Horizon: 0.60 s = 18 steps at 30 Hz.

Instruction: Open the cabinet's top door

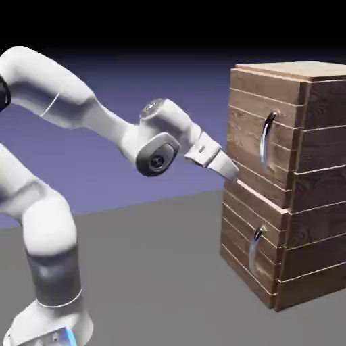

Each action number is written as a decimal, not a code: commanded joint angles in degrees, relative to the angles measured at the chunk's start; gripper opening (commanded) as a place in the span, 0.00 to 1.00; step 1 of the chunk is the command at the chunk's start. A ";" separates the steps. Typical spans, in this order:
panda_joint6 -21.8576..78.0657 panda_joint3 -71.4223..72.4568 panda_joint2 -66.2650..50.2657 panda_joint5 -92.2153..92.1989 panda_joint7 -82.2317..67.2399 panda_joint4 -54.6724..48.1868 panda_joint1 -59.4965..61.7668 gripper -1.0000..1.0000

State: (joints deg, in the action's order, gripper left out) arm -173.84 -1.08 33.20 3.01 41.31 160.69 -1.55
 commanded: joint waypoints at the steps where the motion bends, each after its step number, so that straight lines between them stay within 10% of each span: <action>1: 0.14 -0.90 0.45 2.50 -0.95 -0.26 -0.72 1.00; 18: 2.43 -16.18 8.14 44.86 -17.04 -4.61 -12.93 1.00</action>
State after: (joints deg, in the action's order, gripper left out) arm -171.42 -17.26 41.35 47.86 24.27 156.09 -14.48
